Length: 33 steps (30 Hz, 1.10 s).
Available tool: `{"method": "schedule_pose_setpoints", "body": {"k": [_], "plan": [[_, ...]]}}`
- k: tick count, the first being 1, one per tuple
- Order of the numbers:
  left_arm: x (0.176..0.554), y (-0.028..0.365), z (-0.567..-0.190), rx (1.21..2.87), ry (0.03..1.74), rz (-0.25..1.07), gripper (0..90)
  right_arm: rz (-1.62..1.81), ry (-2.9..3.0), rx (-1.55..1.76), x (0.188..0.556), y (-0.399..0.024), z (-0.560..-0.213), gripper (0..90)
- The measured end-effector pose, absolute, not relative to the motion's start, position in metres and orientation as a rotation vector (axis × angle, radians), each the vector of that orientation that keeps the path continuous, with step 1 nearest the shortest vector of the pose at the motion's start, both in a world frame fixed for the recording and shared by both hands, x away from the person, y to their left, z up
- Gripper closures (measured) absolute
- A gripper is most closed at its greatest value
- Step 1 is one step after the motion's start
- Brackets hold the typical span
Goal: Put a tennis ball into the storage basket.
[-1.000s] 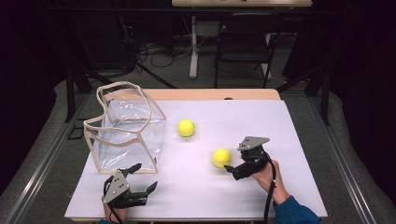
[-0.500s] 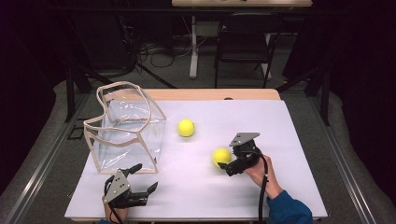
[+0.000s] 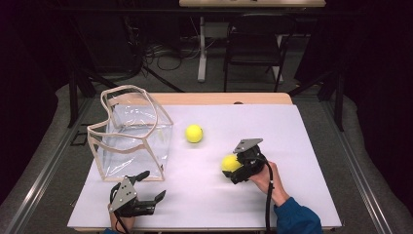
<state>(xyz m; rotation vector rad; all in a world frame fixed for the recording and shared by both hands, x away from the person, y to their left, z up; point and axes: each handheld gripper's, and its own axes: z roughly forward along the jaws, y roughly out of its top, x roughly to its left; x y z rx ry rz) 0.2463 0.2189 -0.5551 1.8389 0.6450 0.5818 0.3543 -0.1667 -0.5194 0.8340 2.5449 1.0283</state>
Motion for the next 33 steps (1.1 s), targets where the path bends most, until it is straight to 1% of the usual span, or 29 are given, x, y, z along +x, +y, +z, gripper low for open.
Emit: {"method": "schedule_pose_setpoints", "body": {"k": [19, 22, 24, 31, 33], "plan": [[0.247, 0.216, -0.555, 1.844, 0.623, 0.568, 15.9, 0.982, 2.582, 0.850, 0.358, -0.163, -0.535, 0.4], [0.247, 0.217, -0.555, 1.840, 0.628, 0.567, 15.9, 0.985, 2.579, 0.864, 0.358, -0.163, -0.536, 3.4], [0.247, 0.218, -0.555, 1.836, 0.630, 0.565, 15.9, 0.963, 2.581, 0.860, 0.359, -0.161, -0.538, 8.8], [0.246, 0.217, -0.555, 1.843, 0.626, 0.563, 15.9, 0.923, 2.591, 0.853, 0.358, -0.159, -0.540, 15.0], [0.246, 0.218, -0.555, 1.844, 0.627, 0.563, 15.9, 0.906, 2.585, 0.859, 0.359, -0.160, -0.540, 18.8]]}}
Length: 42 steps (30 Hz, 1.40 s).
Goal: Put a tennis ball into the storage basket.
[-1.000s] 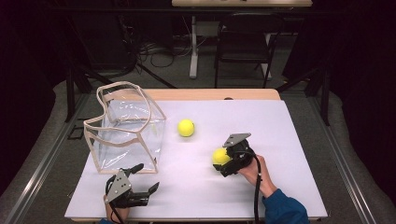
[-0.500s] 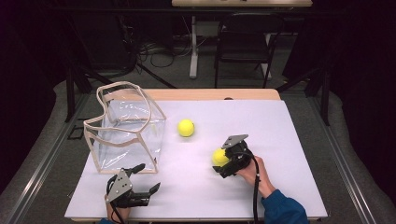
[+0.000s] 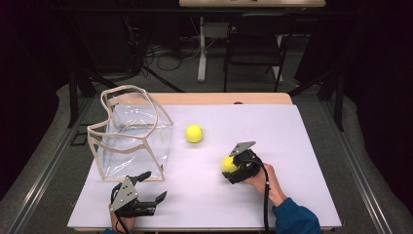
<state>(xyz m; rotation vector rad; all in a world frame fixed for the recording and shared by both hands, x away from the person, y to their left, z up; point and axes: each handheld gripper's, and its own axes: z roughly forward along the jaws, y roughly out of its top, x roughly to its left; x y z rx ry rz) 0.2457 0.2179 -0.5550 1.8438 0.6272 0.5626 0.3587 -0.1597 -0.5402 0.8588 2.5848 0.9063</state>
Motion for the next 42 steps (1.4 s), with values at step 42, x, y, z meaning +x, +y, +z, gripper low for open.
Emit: {"method": "schedule_pose_setpoints", "body": {"k": [42], "plan": [[0.245, 0.220, -0.553, 1.813, 0.625, 0.595, 15.9, 1.054, 2.489, 0.833, 0.342, -0.166, -0.514, 25.5]]}}
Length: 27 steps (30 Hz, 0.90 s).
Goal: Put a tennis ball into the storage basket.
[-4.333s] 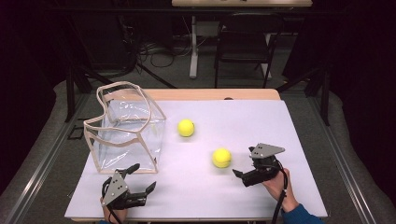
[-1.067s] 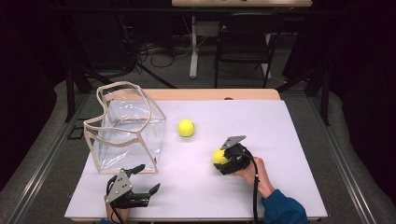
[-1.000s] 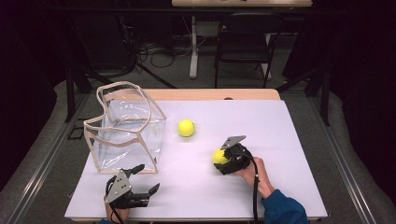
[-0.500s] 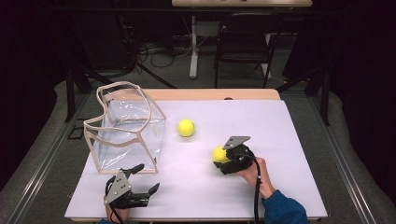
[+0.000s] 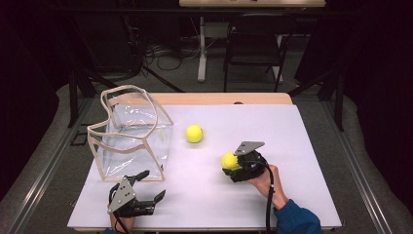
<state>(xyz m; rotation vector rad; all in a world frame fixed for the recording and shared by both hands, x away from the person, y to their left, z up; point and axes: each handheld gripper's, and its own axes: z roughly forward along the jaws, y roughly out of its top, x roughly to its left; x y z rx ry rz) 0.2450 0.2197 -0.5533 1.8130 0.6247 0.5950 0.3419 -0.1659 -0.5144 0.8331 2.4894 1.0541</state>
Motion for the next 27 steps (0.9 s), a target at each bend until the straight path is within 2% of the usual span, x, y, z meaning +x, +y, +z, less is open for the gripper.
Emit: {"method": "schedule_pose_setpoints", "body": {"k": [27], "plan": [[0.247, 0.221, -0.554, 1.805, 0.628, 0.580, 15.9, 1.114, 2.449, 0.821, 0.335, -0.164, -0.497, 25.6]]}}
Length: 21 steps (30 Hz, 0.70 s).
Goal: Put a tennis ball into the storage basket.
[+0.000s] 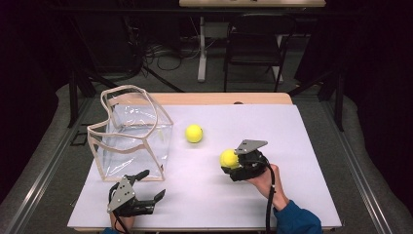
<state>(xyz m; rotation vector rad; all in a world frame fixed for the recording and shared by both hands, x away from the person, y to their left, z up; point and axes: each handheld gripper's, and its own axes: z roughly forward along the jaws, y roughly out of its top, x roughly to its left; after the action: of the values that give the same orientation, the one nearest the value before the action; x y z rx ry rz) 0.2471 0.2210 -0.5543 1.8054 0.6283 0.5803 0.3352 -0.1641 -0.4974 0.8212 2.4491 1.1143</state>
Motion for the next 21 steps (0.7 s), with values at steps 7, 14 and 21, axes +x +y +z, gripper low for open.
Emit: {"method": "schedule_pose_setpoints", "body": {"k": [7, 14, 21], "plan": [[0.247, 0.221, -0.554, 1.803, 0.627, 0.577, 15.9, 1.122, 2.433, 0.826, 0.337, -0.163, -0.493, 25.5], [0.246, 0.221, -0.554, 1.800, 0.632, 0.579, 15.9, 1.124, 2.426, 0.828, 0.343, -0.163, -0.493, 25.6], [0.246, 0.222, -0.554, 1.800, 0.631, 0.581, 15.9, 1.139, 2.417, 0.850, 0.349, -0.163, -0.494, 25.6]]}}
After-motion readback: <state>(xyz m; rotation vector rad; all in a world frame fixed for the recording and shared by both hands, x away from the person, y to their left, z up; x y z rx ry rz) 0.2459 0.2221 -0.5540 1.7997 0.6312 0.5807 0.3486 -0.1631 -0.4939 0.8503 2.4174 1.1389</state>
